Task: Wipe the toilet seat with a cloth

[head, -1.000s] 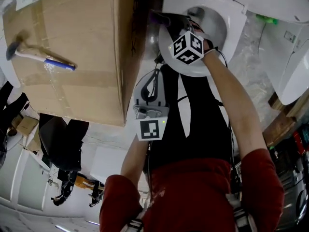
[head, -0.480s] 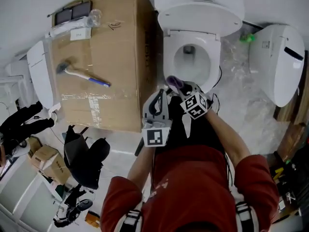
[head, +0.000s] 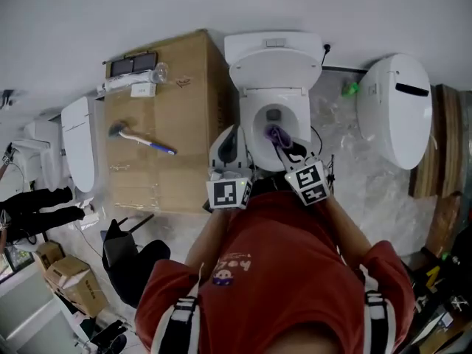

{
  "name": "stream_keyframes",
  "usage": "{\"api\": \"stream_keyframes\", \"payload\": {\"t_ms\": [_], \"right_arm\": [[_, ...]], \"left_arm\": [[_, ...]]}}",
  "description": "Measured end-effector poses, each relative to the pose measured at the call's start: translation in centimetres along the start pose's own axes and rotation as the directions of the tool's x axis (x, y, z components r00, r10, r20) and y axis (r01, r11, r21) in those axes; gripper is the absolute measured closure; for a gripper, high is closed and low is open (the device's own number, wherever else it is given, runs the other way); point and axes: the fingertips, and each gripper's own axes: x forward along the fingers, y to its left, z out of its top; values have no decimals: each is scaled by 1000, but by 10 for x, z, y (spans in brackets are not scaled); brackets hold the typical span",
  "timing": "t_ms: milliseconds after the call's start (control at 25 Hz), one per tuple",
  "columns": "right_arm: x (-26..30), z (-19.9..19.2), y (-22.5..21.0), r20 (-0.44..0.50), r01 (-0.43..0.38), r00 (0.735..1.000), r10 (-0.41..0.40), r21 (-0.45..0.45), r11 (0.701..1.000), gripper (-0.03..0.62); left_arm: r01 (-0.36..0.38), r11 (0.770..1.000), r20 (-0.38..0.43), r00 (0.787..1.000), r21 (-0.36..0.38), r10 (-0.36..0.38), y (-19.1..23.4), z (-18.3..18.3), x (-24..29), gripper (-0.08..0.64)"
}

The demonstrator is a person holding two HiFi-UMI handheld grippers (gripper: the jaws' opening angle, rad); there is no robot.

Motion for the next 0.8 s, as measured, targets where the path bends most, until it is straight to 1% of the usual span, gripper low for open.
{"api": "stream_keyframes", "payload": {"t_ms": [120, 240, 360, 440, 520, 600, 680, 800], "right_arm": [[-31, 39, -21, 86, 57, 995, -57, 12, 998, 526], [-59, 71, -38, 171, 77, 982, -84, 48, 996, 526], [-83, 105, -62, 260, 108, 958, -120, 58, 992, 526], [-100, 128, -73, 316, 146, 936, -154, 48, 988, 526], [-121, 155, -85, 395, 177, 901, -182, 49, 983, 526], [-144, 181, -94, 481, 203, 853, -203, 54, 978, 526], [-166, 202, -100, 556, 246, 798, -232, 51, 968, 526], [-192, 221, -105, 653, 341, 703, -282, 39, 939, 526]], "left_arm": [[-15, 1000, 56, 998, 20, 14, -3, 32, 7, 546], [-28, 999, 69, 997, 31, 26, -5, 55, 14, 546], [-27, 997, 68, 997, 66, 23, -4, 74, 29, 546], [-40, 996, 69, 997, 79, 35, 0, 86, 33, 546], [-56, 995, 77, 996, 87, 49, 3, 100, 38, 546], [-67, 993, 97, 994, 97, 58, 2, 116, 41, 546], [-73, 991, 122, 991, 108, 60, 0, 133, 41, 546], [-84, 989, 176, 982, 119, 62, -5, 158, 38, 546]]}}
